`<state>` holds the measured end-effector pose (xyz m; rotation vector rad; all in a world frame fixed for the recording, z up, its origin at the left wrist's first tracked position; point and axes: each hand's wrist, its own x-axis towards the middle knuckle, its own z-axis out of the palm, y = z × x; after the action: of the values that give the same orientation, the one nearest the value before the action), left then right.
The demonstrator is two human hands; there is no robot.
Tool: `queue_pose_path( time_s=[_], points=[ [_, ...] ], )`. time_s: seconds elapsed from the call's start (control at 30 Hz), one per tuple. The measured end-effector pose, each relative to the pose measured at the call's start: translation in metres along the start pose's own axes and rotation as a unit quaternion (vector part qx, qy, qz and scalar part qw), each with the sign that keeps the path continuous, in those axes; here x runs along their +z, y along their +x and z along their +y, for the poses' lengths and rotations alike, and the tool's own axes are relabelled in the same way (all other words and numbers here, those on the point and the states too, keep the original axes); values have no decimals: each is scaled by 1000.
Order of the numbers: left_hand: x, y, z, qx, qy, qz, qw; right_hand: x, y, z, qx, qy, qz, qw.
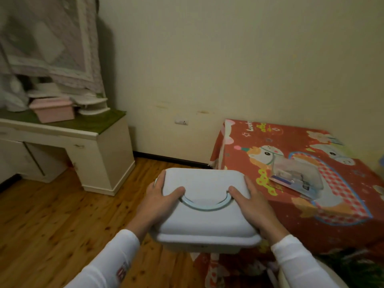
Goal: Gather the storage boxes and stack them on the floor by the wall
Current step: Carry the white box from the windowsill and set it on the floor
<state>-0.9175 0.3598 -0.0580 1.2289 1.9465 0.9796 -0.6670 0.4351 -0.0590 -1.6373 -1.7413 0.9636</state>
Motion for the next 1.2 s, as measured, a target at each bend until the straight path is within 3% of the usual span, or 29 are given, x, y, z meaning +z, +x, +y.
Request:
queue_pose_path(
  time_s=[0.4, 0.77, 1.2],
  points=[
    [-5, 177, -1, -35, -6, 39, 999, 47, 194, -35, -29, 24, -56, 998],
    [-50, 300, -31, -80, 6, 89, 993, 121, 316, -90, -34, -29, -105, 993],
    [-184, 539, -104, -53, -22, 50, 997, 289, 488, -207, -6, -21, -101, 995]
  ],
)
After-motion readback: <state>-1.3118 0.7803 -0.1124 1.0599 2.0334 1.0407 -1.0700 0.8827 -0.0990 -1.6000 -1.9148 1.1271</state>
